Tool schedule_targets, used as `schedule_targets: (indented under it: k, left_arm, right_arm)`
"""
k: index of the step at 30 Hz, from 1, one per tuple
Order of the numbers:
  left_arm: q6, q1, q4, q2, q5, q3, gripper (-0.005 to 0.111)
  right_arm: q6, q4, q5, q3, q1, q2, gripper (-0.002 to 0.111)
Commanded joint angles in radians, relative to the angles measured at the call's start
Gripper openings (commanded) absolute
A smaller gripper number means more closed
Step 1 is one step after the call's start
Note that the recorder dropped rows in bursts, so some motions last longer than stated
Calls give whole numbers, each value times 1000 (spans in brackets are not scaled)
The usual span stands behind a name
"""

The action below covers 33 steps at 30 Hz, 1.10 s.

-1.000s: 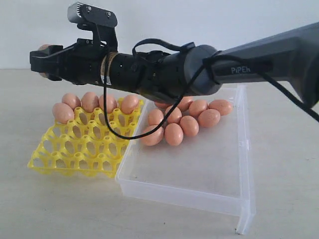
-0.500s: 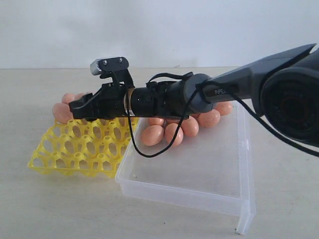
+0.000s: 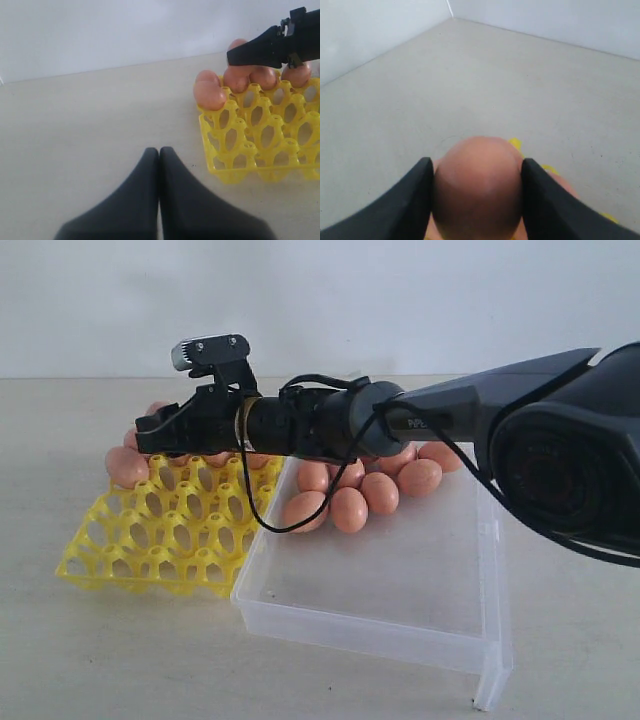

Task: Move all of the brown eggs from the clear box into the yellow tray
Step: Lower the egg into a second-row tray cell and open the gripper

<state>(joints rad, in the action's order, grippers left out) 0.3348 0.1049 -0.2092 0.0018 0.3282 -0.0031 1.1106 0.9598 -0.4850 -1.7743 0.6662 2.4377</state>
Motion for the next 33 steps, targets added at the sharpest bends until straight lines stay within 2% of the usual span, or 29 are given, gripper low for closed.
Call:
schedule_targets:
  k: [1, 5, 16, 19, 22, 24, 26, 33]
  left_arm:
    - [-10, 2, -3, -2, -14, 3, -4]
    - [-10, 2, -3, -2, -14, 3, -4]
    - [-10, 2, -3, -2, -14, 3, -4]
    - [-10, 2, -3, -2, -14, 3, -4]
    - [-10, 2, -3, -2, -14, 3, -4]
    - [-10, 2, -3, -2, -14, 3, -4]
    - [-10, 2, -3, -2, -14, 3, -4]
    - [-10, 2, -3, -2, -14, 3, -4]
  right_arm:
    - [13, 22, 26, -12, 22, 37, 0]
    - [-7, 80, 66, -12, 44, 39, 0]
    - [-65, 80, 110, -12, 45, 39, 1]
    - [-90, 80, 108, -12, 45, 39, 14]
    - [-90, 80, 108, -12, 45, 39, 39]
    - [-90, 80, 108, -12, 45, 39, 50]
    - [-90, 77, 108, -12, 45, 38, 54]
    - [-73, 77, 118, -12, 45, 26, 54]
